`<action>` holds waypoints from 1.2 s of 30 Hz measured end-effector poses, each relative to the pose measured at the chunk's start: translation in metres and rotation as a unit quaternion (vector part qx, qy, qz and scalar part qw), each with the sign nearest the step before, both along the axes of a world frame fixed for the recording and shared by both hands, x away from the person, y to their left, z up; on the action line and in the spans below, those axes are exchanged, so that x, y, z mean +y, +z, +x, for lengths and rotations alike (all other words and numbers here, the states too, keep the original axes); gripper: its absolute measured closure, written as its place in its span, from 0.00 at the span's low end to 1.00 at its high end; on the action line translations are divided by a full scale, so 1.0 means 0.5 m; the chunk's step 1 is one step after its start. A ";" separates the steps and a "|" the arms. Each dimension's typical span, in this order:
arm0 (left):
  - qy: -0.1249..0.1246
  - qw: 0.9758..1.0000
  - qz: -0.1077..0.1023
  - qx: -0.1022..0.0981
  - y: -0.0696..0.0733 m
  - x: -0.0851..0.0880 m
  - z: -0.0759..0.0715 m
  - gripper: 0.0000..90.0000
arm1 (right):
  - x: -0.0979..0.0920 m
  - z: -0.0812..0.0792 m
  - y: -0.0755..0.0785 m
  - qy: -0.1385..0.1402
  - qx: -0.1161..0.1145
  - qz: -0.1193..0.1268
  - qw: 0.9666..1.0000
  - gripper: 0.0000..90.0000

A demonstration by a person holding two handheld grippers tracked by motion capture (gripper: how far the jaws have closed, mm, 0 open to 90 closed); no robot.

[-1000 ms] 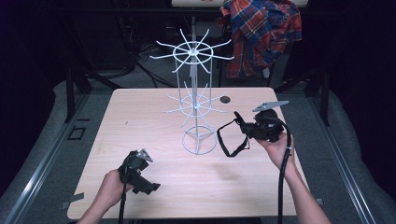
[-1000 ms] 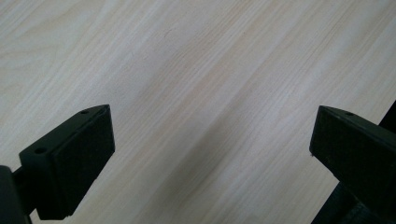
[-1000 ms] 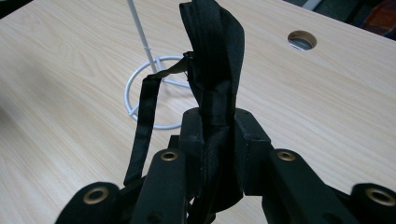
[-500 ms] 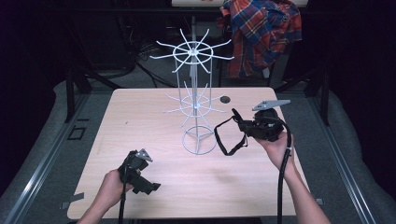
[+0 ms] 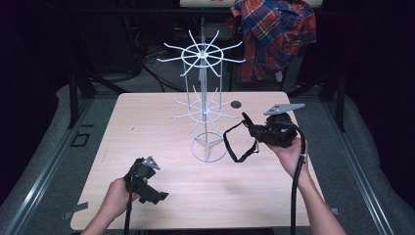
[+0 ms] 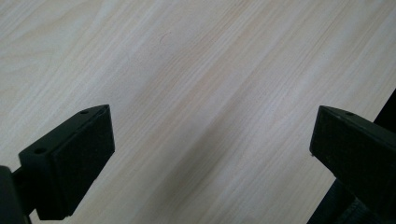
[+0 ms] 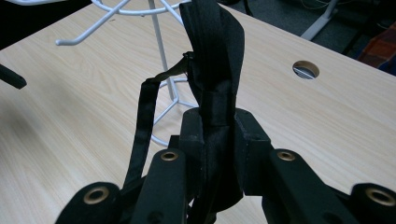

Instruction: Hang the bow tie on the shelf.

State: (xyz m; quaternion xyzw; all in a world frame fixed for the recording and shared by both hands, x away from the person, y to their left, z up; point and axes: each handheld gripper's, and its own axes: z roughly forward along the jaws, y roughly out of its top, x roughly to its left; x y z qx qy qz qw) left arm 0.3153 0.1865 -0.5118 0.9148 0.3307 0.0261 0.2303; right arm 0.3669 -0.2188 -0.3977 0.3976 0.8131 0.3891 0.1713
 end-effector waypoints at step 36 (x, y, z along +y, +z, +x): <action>0.000 1.000 -0.001 0.000 0.000 0.000 -0.001 0.00 | 0.006 0.080 -0.036 -0.020 0.038 0.045 0.998 0.84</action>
